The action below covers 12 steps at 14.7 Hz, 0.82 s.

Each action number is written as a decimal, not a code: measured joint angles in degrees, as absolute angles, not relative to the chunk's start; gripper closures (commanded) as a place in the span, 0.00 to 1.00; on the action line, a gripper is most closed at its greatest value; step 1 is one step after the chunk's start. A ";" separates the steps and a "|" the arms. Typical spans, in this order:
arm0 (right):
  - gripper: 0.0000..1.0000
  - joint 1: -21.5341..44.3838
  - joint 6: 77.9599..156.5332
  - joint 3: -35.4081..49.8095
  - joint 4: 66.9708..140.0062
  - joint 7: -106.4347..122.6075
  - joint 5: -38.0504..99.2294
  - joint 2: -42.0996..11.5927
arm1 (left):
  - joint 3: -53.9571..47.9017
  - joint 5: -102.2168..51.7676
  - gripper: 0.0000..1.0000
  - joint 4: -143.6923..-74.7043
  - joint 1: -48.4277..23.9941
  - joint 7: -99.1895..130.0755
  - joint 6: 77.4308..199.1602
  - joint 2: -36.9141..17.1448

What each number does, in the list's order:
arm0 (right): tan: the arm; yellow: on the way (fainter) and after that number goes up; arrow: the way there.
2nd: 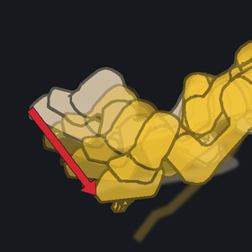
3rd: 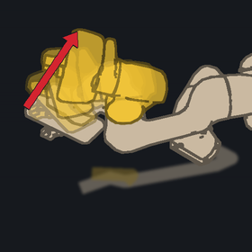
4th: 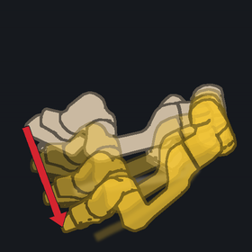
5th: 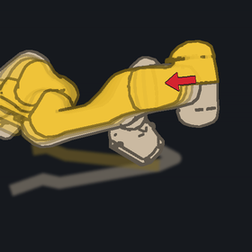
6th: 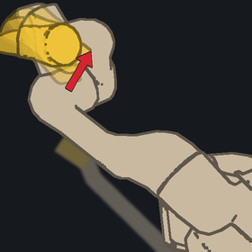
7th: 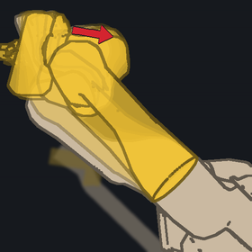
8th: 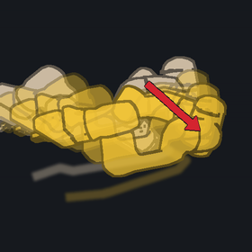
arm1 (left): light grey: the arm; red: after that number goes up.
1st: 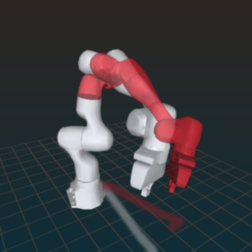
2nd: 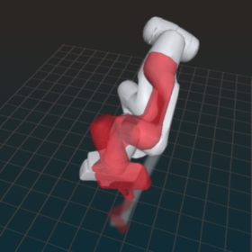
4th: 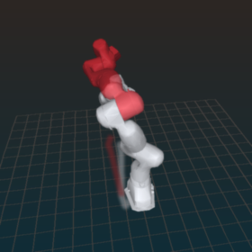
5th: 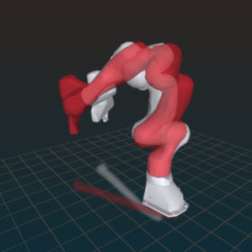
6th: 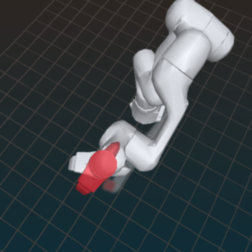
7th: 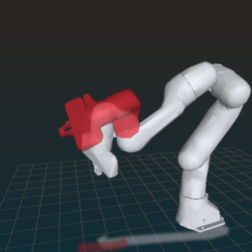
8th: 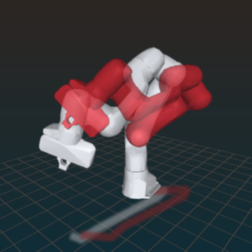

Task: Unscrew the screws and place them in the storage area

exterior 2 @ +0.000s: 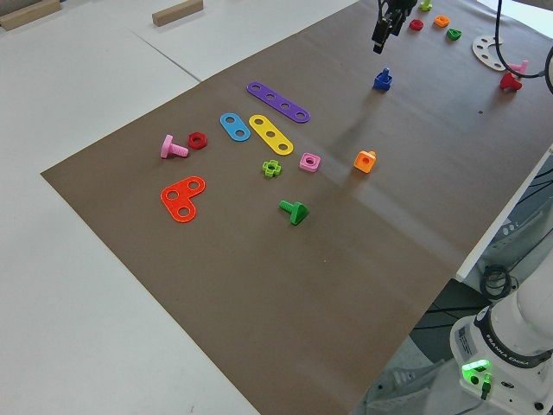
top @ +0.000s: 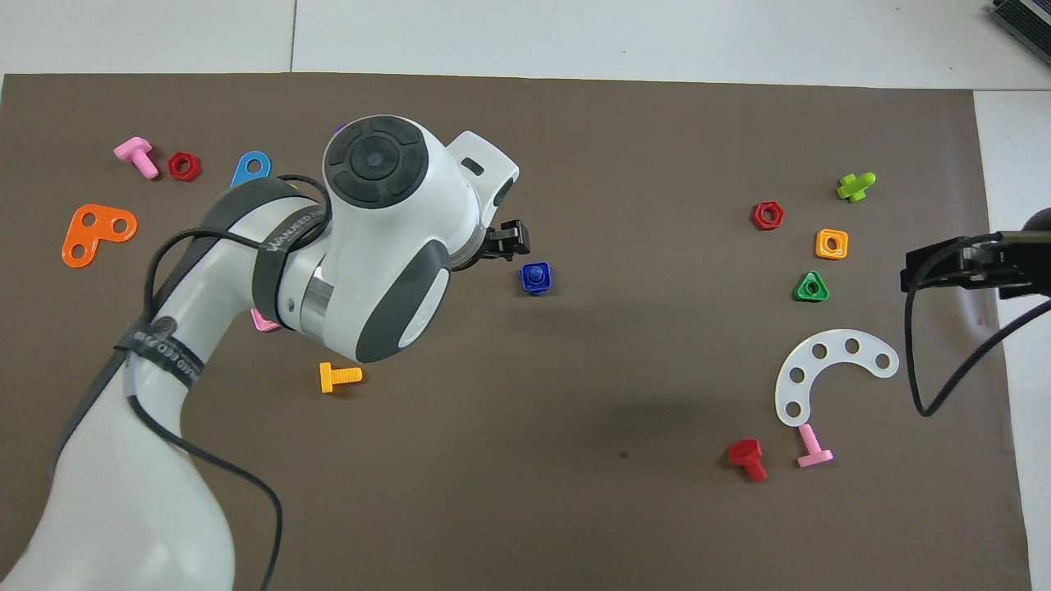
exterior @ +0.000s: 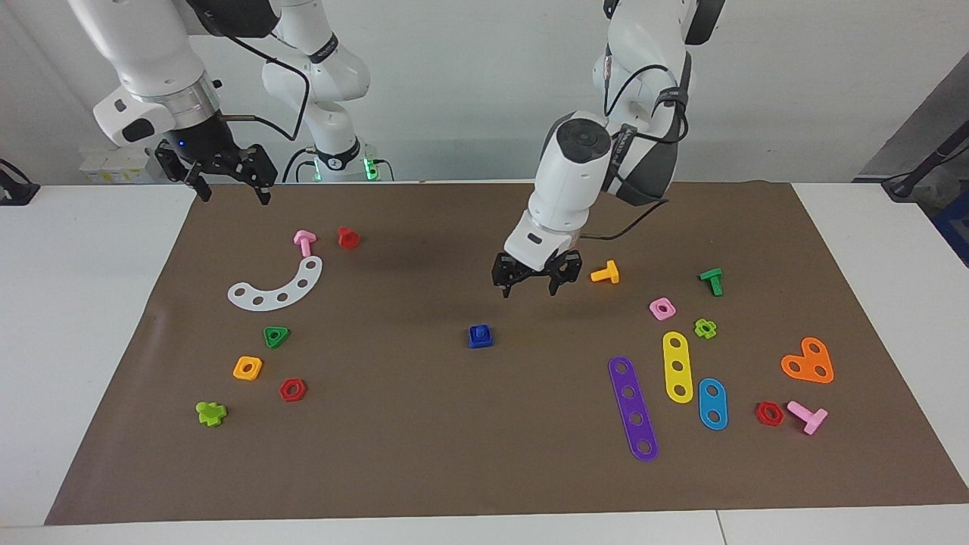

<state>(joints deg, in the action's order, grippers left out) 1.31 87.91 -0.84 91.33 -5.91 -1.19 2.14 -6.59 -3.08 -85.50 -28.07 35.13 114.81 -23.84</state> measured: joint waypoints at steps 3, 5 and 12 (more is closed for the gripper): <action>0.00 1.31 87.91 -0.84 91.34 -5.91 -1.19 2.12 | -6.37 -3.03 0.08 -81.85 -30.31 36.32 119.59 -29.87; 0.00 1.31 87.91 -0.84 91.36 -5.91 -1.19 2.10 | -6.30 -2.65 0.09 -81.42 -31.35 36.32 122.57 -32.09; 0.00 1.30 87.91 -0.84 91.39 -5.91 -1.19 2.08 | -6.21 0.21 0.11 -85.23 -32.52 36.30 127.46 -33.71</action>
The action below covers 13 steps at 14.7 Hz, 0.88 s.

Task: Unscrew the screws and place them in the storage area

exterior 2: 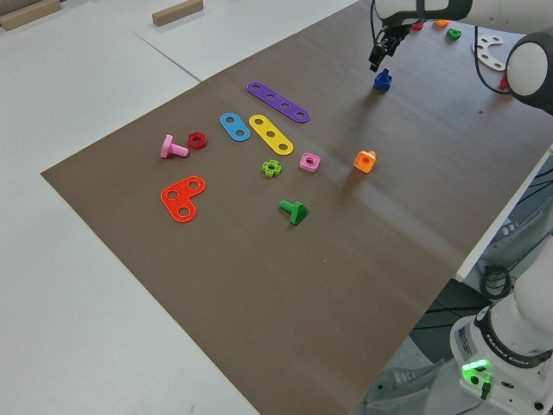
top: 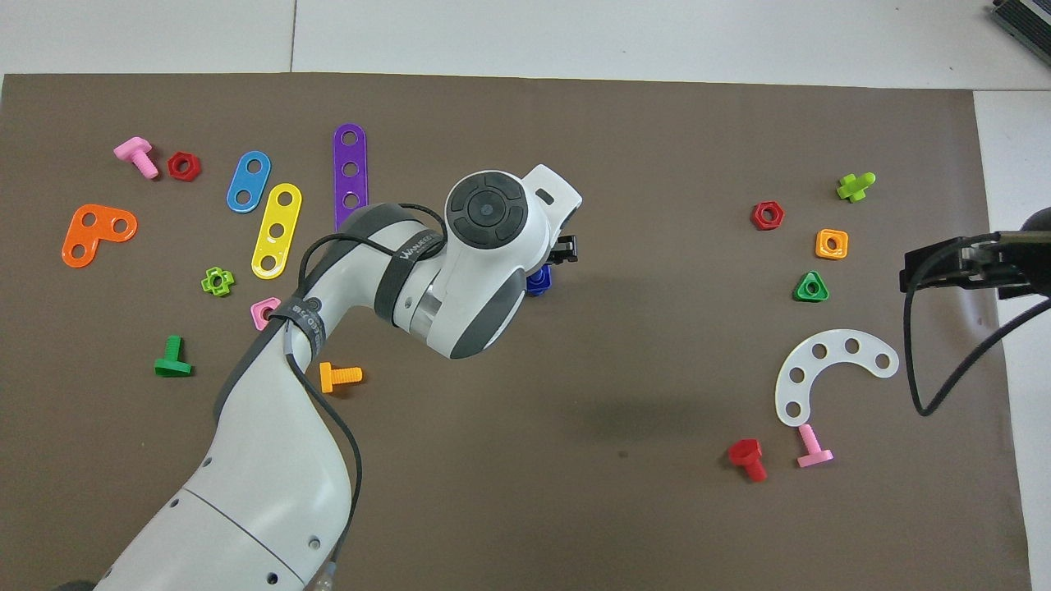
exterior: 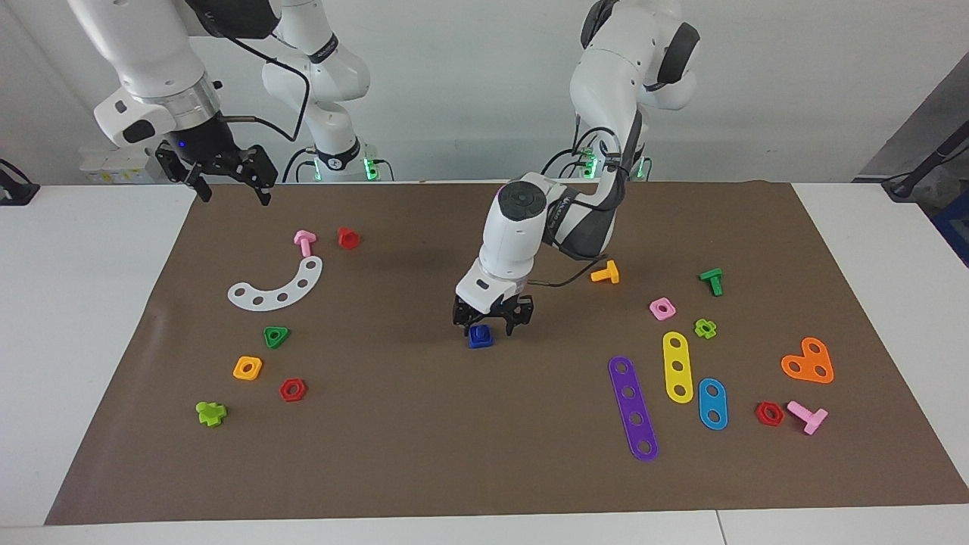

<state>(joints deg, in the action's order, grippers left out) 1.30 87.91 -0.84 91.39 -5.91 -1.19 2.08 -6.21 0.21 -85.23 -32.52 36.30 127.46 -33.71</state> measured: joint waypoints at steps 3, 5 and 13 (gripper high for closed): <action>0.00 1.27 87.91 -0.84 91.43 -5.91 -1.19 2.07 | -6.20 0.49 0.14 -85.75 -33.39 36.30 128.07 -34.39; 0.00 1.26 87.91 -0.84 91.44 -5.91 -1.19 2.07 | -6.20 0.52 0.16 -85.78 -33.86 36.30 128.17 -34.62; 0.00 1.18 87.91 -0.84 91.56 -5.91 -1.19 2.06 | -6.12 2.33 0.23 -85.87 -34.34 36.30 128.22 -35.49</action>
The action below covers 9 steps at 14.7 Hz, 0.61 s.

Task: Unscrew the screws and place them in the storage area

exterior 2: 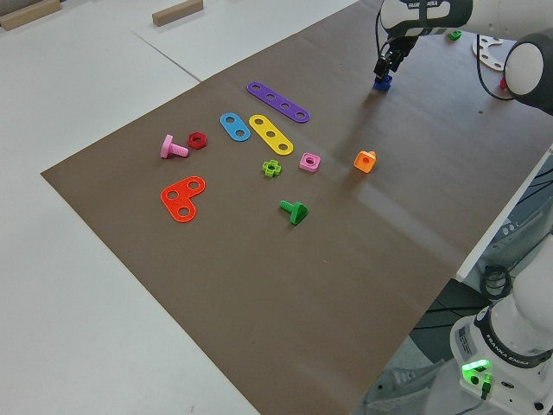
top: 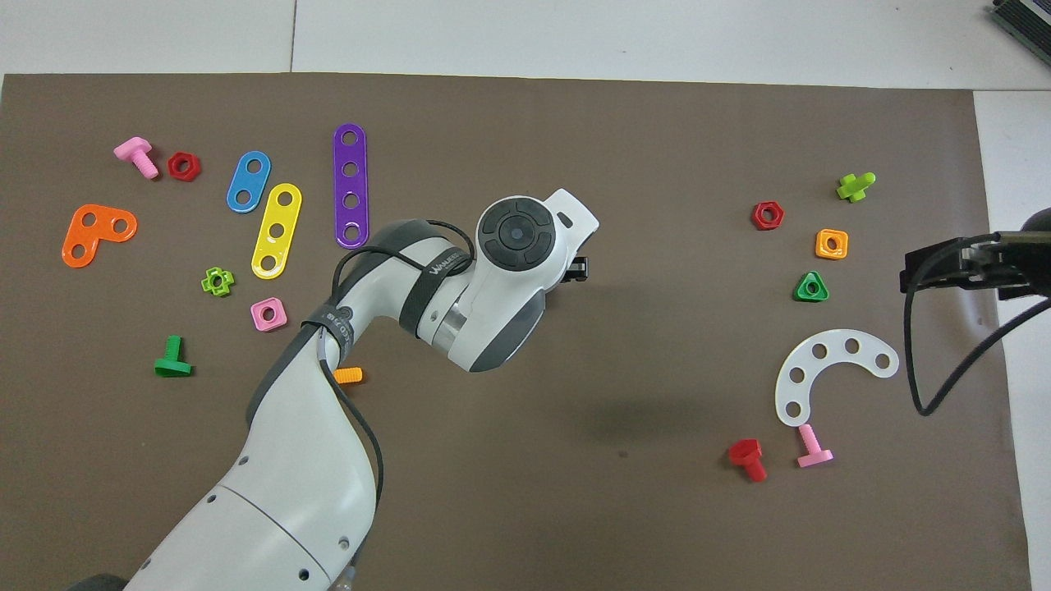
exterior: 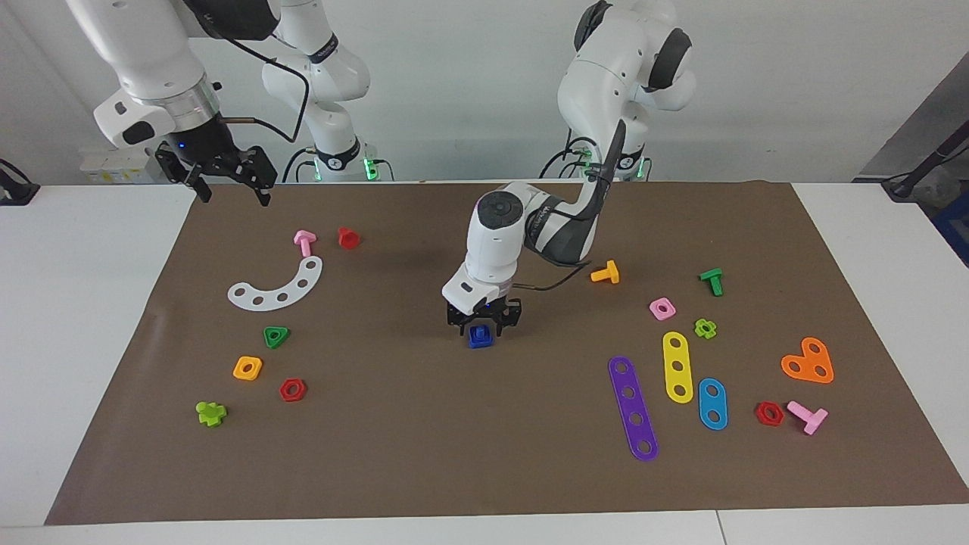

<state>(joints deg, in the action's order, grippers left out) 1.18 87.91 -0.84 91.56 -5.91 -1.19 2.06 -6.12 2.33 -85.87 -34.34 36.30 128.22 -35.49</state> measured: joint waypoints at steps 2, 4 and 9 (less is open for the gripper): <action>0.00 1.18 87.91 -0.84 91.58 -5.91 -1.19 2.06 | -6.12 2.38 0.23 -85.94 -34.34 36.30 128.22 -35.51; 0.00 1.17 87.91 -0.84 91.61 -5.91 -1.19 2.06 | -6.12 2.42 0.26 -86.14 -34.34 36.30 128.23 -35.53; 0.00 1.16 87.91 -0.85 91.64 -5.91 -1.19 2.06 | -6.12 2.49 0.31 -86.81 -34.34 36.30 128.57 -35.56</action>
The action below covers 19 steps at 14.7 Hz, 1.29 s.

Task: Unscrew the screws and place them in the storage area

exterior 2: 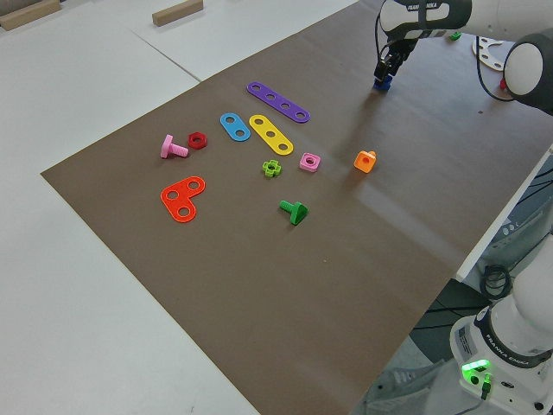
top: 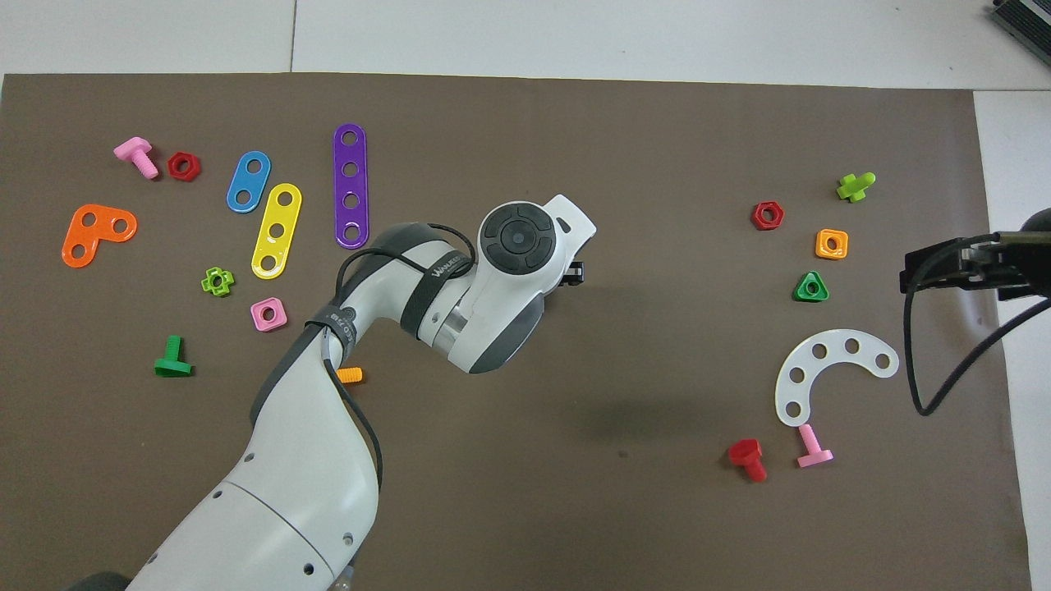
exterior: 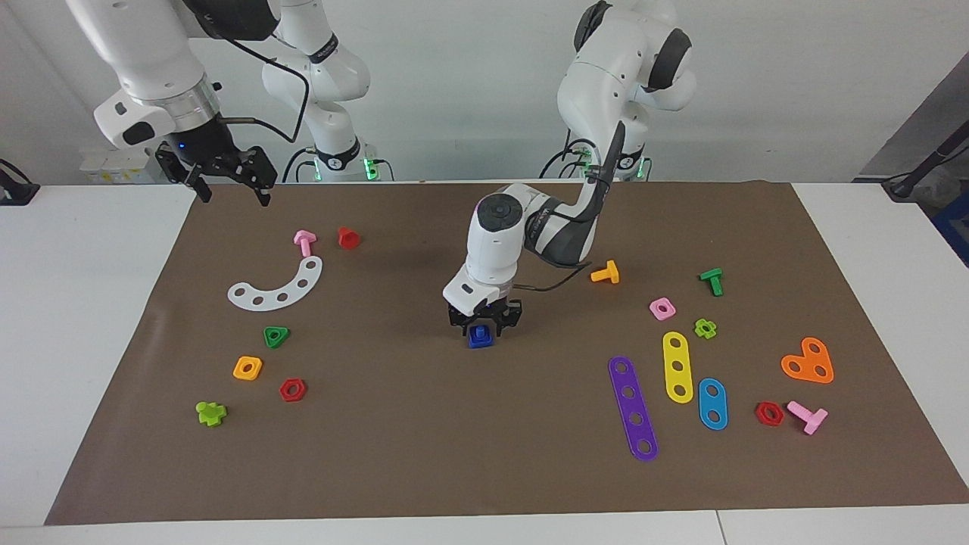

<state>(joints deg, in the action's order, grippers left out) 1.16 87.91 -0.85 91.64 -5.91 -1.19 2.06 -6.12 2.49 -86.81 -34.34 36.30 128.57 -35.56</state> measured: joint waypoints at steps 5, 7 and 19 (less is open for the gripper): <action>0.00 1.16 87.91 -0.85 91.73 -5.91 -1.19 2.07 | -6.12 2.51 0.39 -86.92 -34.34 36.30 128.65 -35.56; 0.00 1.16 87.91 -0.85 91.84 -5.91 -1.19 2.06 | -6.12 2.51 0.45 -86.94 -34.34 36.30 128.66 -35.56; 0.00 1.14 87.91 -0.86 92.36 -5.91 -1.19 2.06 | -6.15 2.51 0.64 -86.35 -34.39 36.37 127.33 -35.57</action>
<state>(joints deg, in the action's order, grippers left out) 1.14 87.91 -0.86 92.36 -5.91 -1.19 2.06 -6.15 2.51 -86.35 -34.39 36.37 127.33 -35.57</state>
